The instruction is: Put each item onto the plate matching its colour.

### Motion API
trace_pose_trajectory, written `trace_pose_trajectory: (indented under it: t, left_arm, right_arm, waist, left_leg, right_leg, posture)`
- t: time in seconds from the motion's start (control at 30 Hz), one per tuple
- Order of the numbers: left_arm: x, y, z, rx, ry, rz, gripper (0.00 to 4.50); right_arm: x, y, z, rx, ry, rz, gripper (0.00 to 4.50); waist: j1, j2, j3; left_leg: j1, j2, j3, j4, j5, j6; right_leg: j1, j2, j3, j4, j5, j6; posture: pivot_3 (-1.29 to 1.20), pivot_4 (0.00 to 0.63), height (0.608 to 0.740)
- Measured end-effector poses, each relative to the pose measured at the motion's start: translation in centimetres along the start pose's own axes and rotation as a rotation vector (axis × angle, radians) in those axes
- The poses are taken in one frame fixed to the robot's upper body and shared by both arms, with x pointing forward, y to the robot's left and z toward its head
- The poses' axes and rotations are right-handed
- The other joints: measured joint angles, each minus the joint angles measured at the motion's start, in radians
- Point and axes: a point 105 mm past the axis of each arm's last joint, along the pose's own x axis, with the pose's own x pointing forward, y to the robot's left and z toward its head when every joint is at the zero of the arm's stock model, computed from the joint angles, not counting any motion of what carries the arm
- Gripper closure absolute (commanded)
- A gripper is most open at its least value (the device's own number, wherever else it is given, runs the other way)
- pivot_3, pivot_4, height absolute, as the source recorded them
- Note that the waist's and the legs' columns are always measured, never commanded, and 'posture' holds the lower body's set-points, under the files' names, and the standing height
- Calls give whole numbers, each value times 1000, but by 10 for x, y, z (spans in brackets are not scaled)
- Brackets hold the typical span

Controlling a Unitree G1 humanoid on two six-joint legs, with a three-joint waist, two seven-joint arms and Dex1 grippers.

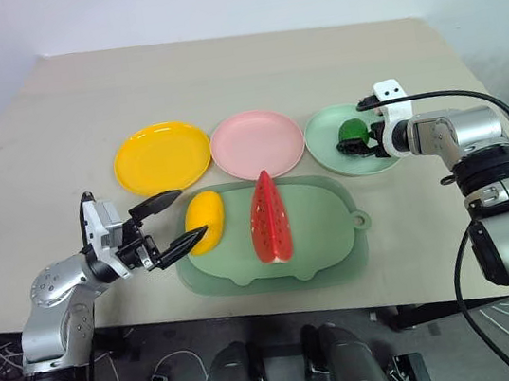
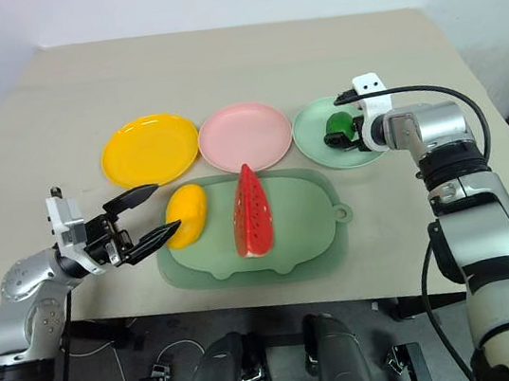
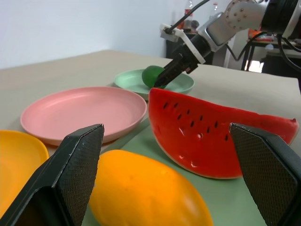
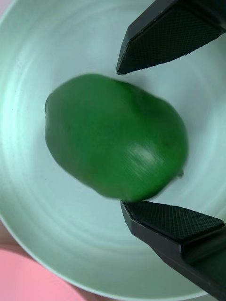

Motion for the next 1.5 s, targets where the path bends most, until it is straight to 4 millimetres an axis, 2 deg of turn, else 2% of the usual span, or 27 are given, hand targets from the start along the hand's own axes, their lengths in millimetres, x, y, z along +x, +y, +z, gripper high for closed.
trace_pose_trajectory:
  t: [0.13, 0.3, 0.37, 0.47, 0.53, 0.7, 0.8, 0.93, 1.07, 1.17, 1.27, 1.33, 1.4, 1.5]
  left_arm:
    - [-2, 1, 1, 4, 0, 9, 0]
    - [-4, 1, 0, 1, 4, 14, 0]
    - [-4, 1, 0, 2, 2, 15, 0]
    - [-2, 3, 1, 3, -9, 15, 0]
    - [-2, 3, 0, 1, -13, 15, 0]
    - [-4, 5, -6, -21, -7, 17, 0]
    - [-1, 8, -5, -13, -13, 8, 0]
    - [1, 7, -7, -10, -8, -8, 0]
    - [1, 5, -11, -11, 3, -17, 0]
    - [3, 6, -12, -11, 3, -21, 0]
    - [5, 7, -13, -14, -4, -26, 0]
    - [7, 6, -13, -15, -7, -31, 0]
    - [6, 7, -15, -20, -1, -30, 0]
    - [7, 7, -18, -28, -3, -30, 0]
  right_arm:
    - [-14, 3, 8, -65, -4, 0, 15]
    - [-55, 10, 32, 10, -32, 3, 15]
    - [-67, 25, 38, 38, -31, 48, 15]
    - [-83, 62, 48, 80, -25, 207, 15]
    - [-87, 81, 49, 92, -26, 321, 15]
    - [-81, 123, 35, 134, 38, 527, 15]
    - [-75, 143, 30, 176, 84, 582, 15]
    - [-75, 150, 20, 208, 132, 551, 15]
    - [-66, 155, -1, 274, 203, 499, 15]
    - [-60, 161, 0, 299, 198, 490, 15]
    - [-53, 185, 3, 320, 197, 534, 15]
    - [-52, 193, 7, 310, 194, 538, 15]
    - [-53, 194, 10, 300, 186, 529, 15]
    - [-48, 194, 6, 306, 214, 493, 15]
  waist:
    - [2, 0, 0]
    - [2, 1, 0]
    - [1, 1, 0]
    - [-2, 1, 0]
    - [-1, 1, 0]
    - [1, 1, 0]
    - [0, 1, 0]
    - [3, 0, 0]
    - [-1, 0, 0]
    - [-3, 0, 0]
    - [-2, 0, 0]
    - [2, 0, 0]
    - [6, 0, 0]
    - [2, 0, -1]
  left_leg:
    - [-1, 0, 0, 0, 1, -1]
    - [-1, 0, 1, 0, 0, -4]
    - [-1, 0, 1, 0, 0, -4]
    - [-1, 0, 1, 0, 0, -5]
    - [-1, 0, 1, 0, 0, -4]
    - [-1, 0, 1, 0, 0, -4]
    - [-1, 0, 1, 0, 0, -4]
    - [-2, -1, 1, 0, 1, -1]
    - [-1, 0, 3, 0, 2, 0]
    - [0, 1, 3, 0, 2, 0]
    - [0, 1, 3, 0, 2, 0]
    - [-1, 1, 3, 0, 2, 0]
    - [-1, 0, 3, 0, 2, 1]
    - [-1, 0, 4, 0, 2, 1]
  right_leg:
    - [-4, -2, 1, 6, 0, 0]
    - [-6, -2, 1, 7, 0, -1]
    - [-6, -2, 1, 7, -1, -1]
    - [-6, -2, 1, 7, 0, -1]
    - [-5, -2, 1, 7, 0, -1]
    - [-5, -3, 1, 7, 0, -1]
    - [-5, -2, 1, 8, 0, -1]
    - [-5, -2, 1, 7, 0, -1]
    - [-5, -2, 2, 7, 0, -1]
    - [-4, 0, 3, 8, 0, -1]
    - [-5, 0, 3, 8, 0, -1]
    - [-5, 0, 3, 8, 0, -1]
    - [-4, 0, 3, 7, 0, -1]
    - [-4, 0, 3, 6, 0, -1]
  posture:
    - [0, 150, 696]
    - [0, 150, 696]
    - [0, 150, 696]
    - [0, 150, 696]
    - [0, 150, 696]
    - [0, 150, 696]
    - [0, 150, 696]
    - [0, 150, 696]
    - [0, 150, 696]
    - [0, 150, 696]
    - [0, 150, 696]
    - [0, 150, 696]
    - [0, 150, 696]
    - [0, 150, 696]
